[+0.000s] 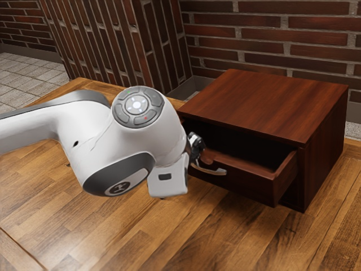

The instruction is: Pull the drawer handle with one arm to open the drawer

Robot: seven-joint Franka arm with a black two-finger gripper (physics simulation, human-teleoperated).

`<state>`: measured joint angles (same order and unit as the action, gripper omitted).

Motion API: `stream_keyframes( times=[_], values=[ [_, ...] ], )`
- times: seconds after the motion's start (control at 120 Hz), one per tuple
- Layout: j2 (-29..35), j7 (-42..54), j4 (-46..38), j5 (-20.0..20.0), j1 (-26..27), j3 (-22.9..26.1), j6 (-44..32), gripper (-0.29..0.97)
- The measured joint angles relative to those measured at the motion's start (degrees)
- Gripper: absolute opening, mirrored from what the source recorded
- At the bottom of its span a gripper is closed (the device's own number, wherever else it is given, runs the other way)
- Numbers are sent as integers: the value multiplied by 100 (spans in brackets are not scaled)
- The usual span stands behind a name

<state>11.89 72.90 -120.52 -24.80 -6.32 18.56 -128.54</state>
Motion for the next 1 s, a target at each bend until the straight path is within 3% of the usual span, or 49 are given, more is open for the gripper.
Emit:
stream_keyframes(
  times=[0.267,0.767,1.0],
  values=[
    [196,-43,-171,138,42,25,151,65],
    [666,-137,-570,252,97,124,211,66],
    [841,-107,-539,478,80,234,657,66]
  ],
)
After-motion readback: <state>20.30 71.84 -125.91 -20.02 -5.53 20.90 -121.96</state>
